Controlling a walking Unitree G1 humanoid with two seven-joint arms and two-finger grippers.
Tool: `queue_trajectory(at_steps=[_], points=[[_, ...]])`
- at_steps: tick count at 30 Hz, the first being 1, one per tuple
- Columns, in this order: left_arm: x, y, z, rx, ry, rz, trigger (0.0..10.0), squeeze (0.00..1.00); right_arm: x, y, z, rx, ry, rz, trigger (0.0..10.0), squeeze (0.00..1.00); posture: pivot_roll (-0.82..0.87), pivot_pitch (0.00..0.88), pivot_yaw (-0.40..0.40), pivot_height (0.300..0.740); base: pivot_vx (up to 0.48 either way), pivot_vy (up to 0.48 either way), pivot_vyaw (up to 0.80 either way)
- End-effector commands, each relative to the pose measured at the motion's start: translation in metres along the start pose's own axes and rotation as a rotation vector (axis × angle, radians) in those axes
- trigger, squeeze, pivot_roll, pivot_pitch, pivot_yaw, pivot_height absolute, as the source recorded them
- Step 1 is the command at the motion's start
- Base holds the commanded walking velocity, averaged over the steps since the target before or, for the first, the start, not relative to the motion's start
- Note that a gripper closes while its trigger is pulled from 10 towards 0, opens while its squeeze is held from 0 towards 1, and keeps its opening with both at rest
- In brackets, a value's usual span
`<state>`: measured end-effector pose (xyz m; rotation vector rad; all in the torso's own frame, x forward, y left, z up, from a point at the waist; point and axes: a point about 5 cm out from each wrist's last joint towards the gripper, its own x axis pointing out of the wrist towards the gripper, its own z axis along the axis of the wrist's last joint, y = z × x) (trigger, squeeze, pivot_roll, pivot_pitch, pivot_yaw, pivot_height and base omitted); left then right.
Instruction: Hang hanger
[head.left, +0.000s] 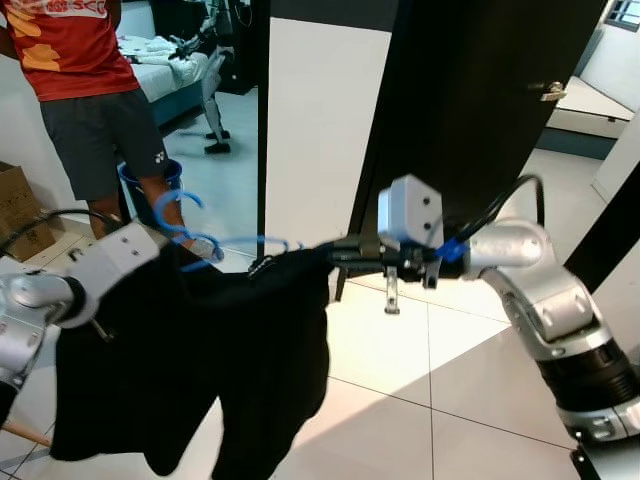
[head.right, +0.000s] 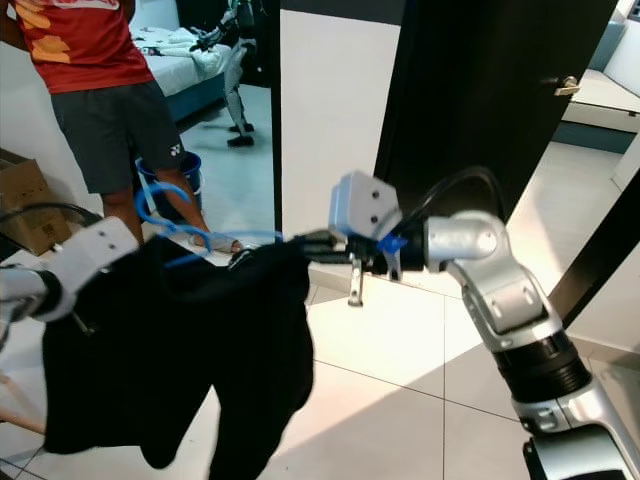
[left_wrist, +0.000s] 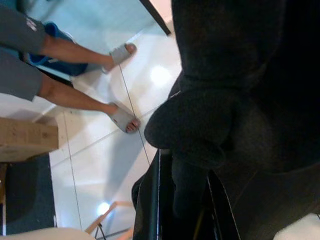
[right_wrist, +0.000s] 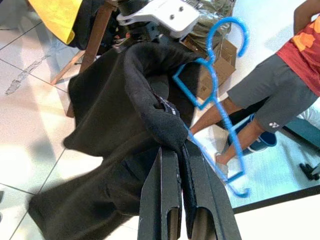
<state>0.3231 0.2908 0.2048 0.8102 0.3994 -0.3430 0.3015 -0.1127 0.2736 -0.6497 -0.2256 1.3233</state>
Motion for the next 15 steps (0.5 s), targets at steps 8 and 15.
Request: queue_trajectory(at_steps=[8, 15], points=[[0.002, 0.005, 0.022, 0.008, -0.151, 0.06, 10.0, 0.0, 0.002, 0.003, -0.007, -0.012, 0.054, -0.037, 0.0, 0.0, 0.01, 0.0, -0.105, 0.74, 0.0, 0.0, 0.0], [0.0, -0.008, 0.047, -0.03, -0.34, -0.031, 10.0, 0.0, 0.009, 0.002, -0.022, 0.069, 0.077, -0.143, 6.5, 0.0, 0.01, 0.0, -0.101, 0.74, 0.0, 0.0, 0.0]])
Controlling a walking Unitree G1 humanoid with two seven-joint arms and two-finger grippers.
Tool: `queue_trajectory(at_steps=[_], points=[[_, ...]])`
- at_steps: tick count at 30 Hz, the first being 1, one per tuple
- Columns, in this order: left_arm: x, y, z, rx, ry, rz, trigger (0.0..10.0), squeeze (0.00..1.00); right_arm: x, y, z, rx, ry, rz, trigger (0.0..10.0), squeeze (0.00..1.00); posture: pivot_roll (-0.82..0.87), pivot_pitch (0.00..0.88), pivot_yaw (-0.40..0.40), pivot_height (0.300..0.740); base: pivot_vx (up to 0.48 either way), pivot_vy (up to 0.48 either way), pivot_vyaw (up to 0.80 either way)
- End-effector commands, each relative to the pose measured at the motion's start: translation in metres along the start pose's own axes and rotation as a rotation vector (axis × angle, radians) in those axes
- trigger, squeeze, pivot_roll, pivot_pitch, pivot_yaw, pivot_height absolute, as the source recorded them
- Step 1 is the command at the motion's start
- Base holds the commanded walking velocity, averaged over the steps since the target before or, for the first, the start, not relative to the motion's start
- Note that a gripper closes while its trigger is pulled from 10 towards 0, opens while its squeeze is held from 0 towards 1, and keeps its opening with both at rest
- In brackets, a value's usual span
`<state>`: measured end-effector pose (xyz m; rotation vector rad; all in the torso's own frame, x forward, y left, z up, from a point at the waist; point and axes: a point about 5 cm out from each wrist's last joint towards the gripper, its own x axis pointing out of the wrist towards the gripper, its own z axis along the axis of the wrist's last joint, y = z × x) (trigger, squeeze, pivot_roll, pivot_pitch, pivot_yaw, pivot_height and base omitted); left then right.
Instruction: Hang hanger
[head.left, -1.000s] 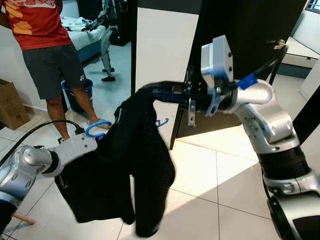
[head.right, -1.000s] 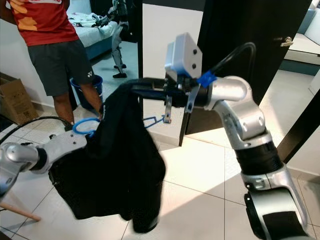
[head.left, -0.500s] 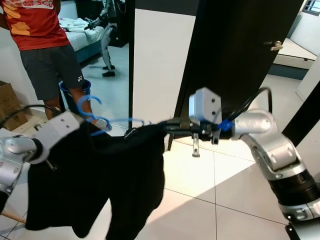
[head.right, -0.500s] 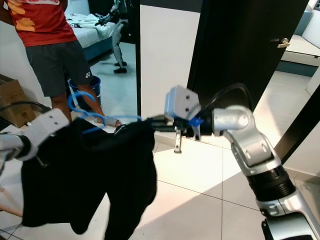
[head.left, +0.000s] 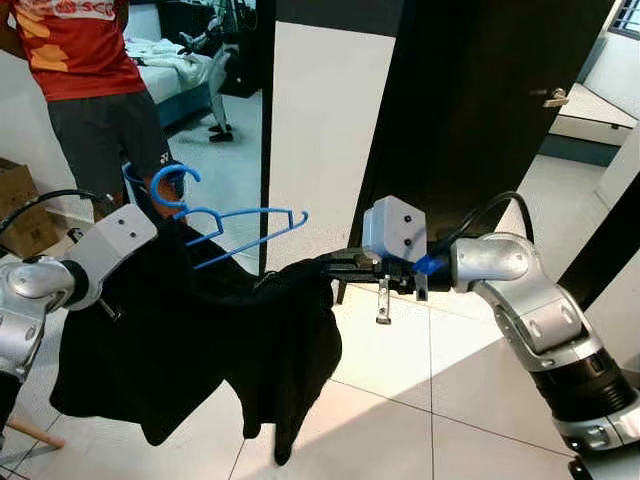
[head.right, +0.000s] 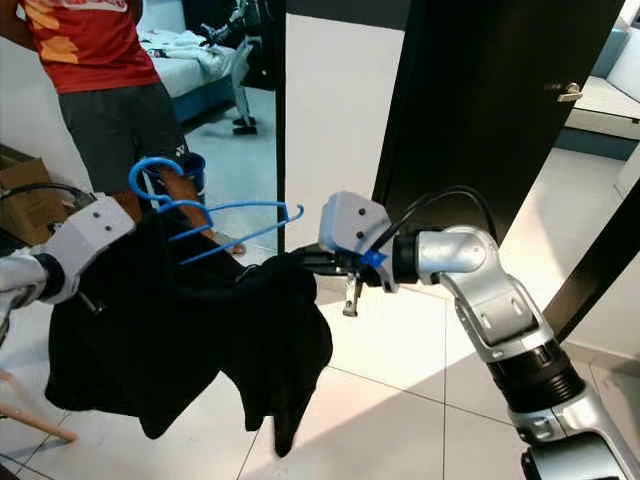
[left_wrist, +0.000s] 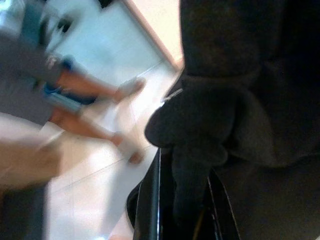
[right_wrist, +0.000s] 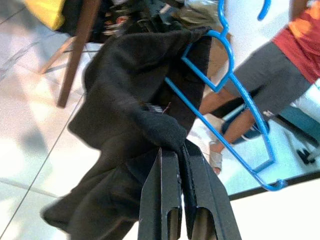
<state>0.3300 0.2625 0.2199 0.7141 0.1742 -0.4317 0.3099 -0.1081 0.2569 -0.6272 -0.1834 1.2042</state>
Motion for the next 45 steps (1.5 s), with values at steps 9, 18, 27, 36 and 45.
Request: queue_trajectory(at_steps=[9, 18, 27, 36, 45], points=[[0.001, -0.011, 0.025, 0.036, -0.175, -0.105, 10.0, 0.0, 0.0, -0.009, -0.036, 0.178, 0.113, -0.246, 10.0, 1.0, 0.0, 0.0, -0.099, 0.74, 0.0, 0.0, 0.0], [-0.001, 0.001, 0.011, 0.151, -0.04, -0.092, 10.0, 0.0, -0.049, -0.027, -0.072, 0.157, 0.343, -0.443, 10.0, 1.0, 0.0, 0.0, -0.084, 0.74, 0.0, 0.0, 0.0], [0.0, 0.003, 0.001, 0.203, 0.041, -0.082, 10.0, 0.0, -0.076, -0.038, -0.078, 0.144, 0.406, -0.55, 10.0, 1.0, -0.01, 0.0, -0.076, 0.74, 0.0, 0.0, 0.0], [-0.003, 0.001, 0.008, 0.218, -0.034, -0.119, 10.0, 0.0, -0.072, -0.021, -0.076, 0.295, 0.302, -0.463, 10.0, 0.0, 0.0, 0.0, -0.076, 0.74, 0.0, 0.0, 0.0], [-0.008, 0.004, 0.032, 0.275, -0.217, -0.15, 10.0, 0.0, -0.073, -0.006, -0.103, 0.446, 0.346, -0.479, 10.0, 0.0, 0.01, 0.0, -0.076, 0.74, 0.0, 0.0, 0.0]])
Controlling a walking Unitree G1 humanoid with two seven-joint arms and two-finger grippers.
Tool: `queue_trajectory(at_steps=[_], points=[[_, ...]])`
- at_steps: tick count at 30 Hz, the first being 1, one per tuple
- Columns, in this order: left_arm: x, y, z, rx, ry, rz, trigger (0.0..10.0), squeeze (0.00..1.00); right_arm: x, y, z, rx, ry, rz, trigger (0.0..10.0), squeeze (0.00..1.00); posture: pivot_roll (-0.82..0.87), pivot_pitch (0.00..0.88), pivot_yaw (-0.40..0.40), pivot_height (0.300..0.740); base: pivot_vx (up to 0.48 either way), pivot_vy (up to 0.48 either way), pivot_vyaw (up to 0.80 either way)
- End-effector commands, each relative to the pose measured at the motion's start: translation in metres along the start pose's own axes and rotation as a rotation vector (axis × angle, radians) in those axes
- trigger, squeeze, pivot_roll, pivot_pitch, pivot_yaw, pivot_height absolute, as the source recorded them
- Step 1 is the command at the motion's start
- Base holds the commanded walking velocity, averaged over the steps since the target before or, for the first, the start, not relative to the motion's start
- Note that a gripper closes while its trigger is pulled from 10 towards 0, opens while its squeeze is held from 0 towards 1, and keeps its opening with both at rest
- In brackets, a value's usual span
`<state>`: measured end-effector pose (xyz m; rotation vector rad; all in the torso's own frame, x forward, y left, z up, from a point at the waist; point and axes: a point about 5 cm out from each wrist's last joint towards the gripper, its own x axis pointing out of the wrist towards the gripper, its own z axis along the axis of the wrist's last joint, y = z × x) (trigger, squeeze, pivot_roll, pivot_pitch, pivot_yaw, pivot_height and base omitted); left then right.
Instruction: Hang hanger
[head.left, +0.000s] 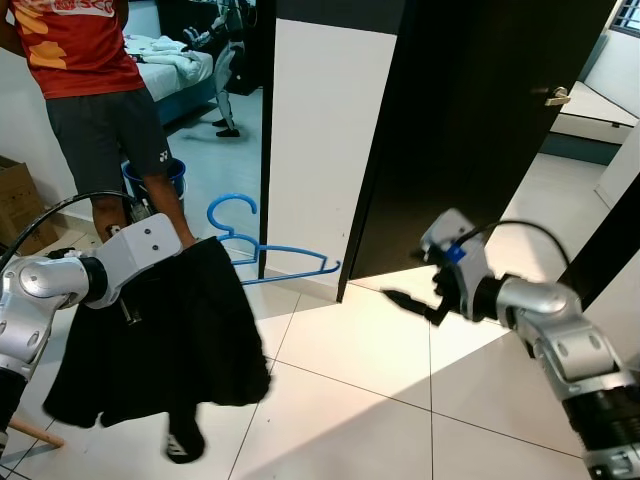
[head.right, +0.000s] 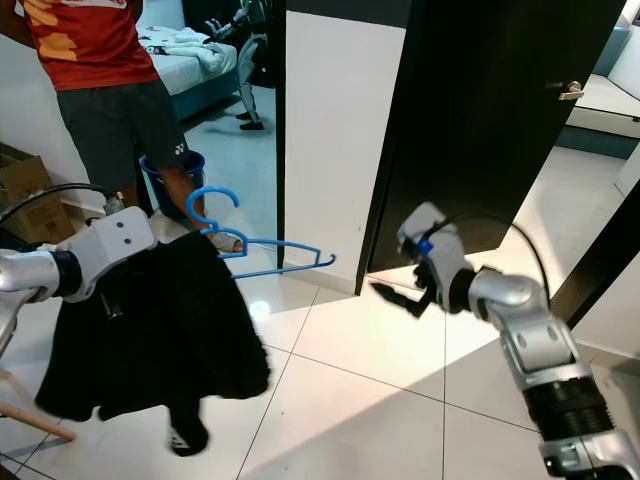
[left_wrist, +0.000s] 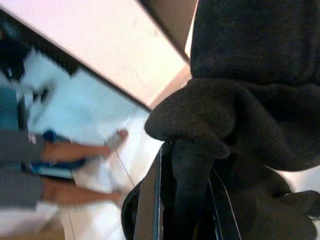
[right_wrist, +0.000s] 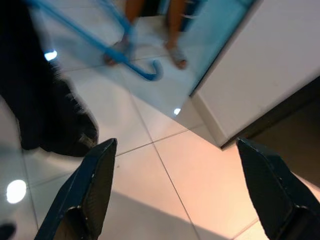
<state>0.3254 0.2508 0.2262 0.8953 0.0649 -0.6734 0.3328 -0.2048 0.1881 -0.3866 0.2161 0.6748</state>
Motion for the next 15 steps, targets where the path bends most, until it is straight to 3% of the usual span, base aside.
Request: queue_trajectory(at_steps=[1, 4, 7, 8, 10, 11, 14, 15], points=[[-0.006, 0.015, 0.02, 0.066, -0.088, 0.043, 10.0, 0.0, -0.004, -0.018, -0.001, 0.083, -0.03, -0.124, 10.0, 0.0, 0.01, 0.0, -0.075, 0.74, 0.0, 0.0, 0.0], [0.003, 0.012, 0.019, 0.066, -0.086, 0.067, 10.0, 0.0, -0.011, -0.045, 0.003, 0.282, -0.157, -0.344, 10.0, 0.0, 0.0, 0.0, -0.071, 0.74, 0.0, 0.0, 0.0], [0.015, -0.001, 0.018, 0.027, -0.094, 0.069, 10.0, 0.0, -0.013, -0.048, 0.0, 0.371, -0.183, -0.38, 10.0, 0.0, 0.0, 0.0, -0.069, 0.74, 0.0, 0.0, -0.66], [0.015, -0.001, 0.018, 0.027, -0.094, 0.069, 10.0, 0.0, -0.013, -0.048, 0.0, 0.371, -0.183, -0.38, 10.0, 0.0, 0.0, 0.0, -0.069, 0.74, 0.0, 0.0, -0.66], [0.033, -0.028, 0.014, -0.043, -0.101, 0.046, 10.0, 0.0, -0.01, -0.039, -0.017, 0.406, -0.117, -0.4, 10.0, 0.0, -0.01, 0.0, -0.063, 0.74, 0.0, 0.0, -0.8], [0.033, -0.028, 0.014, -0.043, -0.101, 0.046, 10.0, 0.0, -0.01, -0.039, -0.017, 0.406, -0.117, -0.4, 10.0, 0.0, -0.01, 0.0, -0.063, 0.74, 0.0, 0.0, -0.8], [0.052, -0.066, 0.007, -0.151, -0.101, 0.041, 10.0, 0.0, -0.007, -0.019, -0.043, 0.437, -0.017, -0.398, 10.0, 0.0, -0.02, 0.0, -0.056, 0.74, 0.0, 0.0, -0.8], [0.052, -0.066, 0.007, -0.151, -0.101, 0.041, 10.0, 0.0, -0.007, -0.019, -0.043, 0.437, -0.017, -0.398, 10.0, 0.0, -0.02, 0.0, -0.056, 0.74, 0.0, 0.0, -0.8]])
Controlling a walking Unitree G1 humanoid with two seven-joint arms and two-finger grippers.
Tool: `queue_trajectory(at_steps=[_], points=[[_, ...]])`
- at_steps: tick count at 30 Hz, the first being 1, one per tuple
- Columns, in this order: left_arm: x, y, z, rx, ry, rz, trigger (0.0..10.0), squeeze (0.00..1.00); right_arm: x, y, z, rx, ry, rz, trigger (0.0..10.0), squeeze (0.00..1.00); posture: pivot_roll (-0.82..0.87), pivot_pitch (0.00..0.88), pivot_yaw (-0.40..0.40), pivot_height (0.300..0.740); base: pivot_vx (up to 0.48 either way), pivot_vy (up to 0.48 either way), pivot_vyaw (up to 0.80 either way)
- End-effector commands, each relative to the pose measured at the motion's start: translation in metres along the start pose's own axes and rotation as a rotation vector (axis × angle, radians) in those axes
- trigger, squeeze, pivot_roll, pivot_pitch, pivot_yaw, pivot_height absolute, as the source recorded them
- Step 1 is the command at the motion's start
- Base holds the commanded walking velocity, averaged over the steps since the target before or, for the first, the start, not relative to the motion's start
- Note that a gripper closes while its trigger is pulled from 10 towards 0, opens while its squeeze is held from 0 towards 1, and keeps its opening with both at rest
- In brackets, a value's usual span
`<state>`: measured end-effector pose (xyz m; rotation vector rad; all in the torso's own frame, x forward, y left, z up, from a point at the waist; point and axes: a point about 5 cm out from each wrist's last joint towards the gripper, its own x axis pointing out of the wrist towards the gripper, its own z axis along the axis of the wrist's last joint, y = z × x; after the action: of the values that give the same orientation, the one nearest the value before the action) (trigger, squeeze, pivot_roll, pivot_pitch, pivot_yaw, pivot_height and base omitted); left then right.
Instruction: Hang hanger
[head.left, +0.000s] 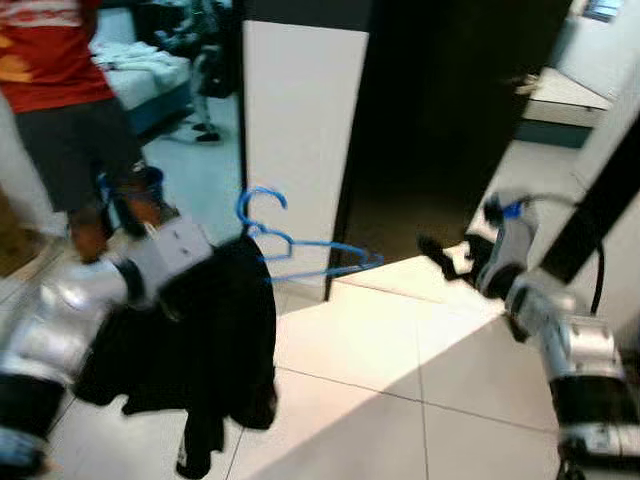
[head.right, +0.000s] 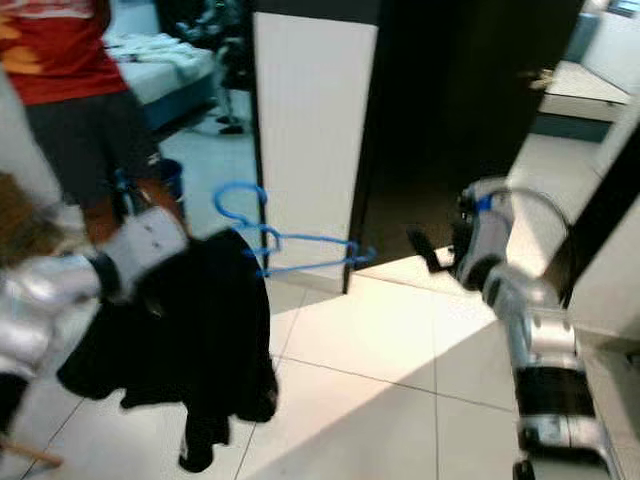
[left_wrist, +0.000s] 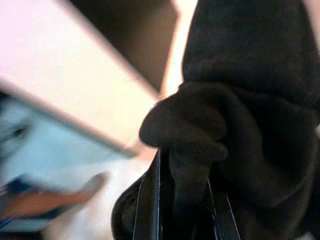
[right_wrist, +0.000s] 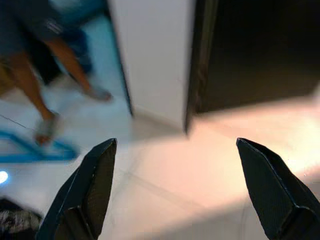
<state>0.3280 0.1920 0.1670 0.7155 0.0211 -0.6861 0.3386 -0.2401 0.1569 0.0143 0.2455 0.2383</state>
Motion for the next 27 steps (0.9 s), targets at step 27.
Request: queue_trajectory(at_steps=[27], points=[[-0.008, -0.021, -0.025, -0.224, 0.036, 0.231, 10.0, 0.0, -0.013, 0.045, -0.035, -0.099, 0.104, 0.125, 10.0, 0.0, -0.01, 0.0, -0.105, 0.74, 0.0, 0.0, -0.8]])
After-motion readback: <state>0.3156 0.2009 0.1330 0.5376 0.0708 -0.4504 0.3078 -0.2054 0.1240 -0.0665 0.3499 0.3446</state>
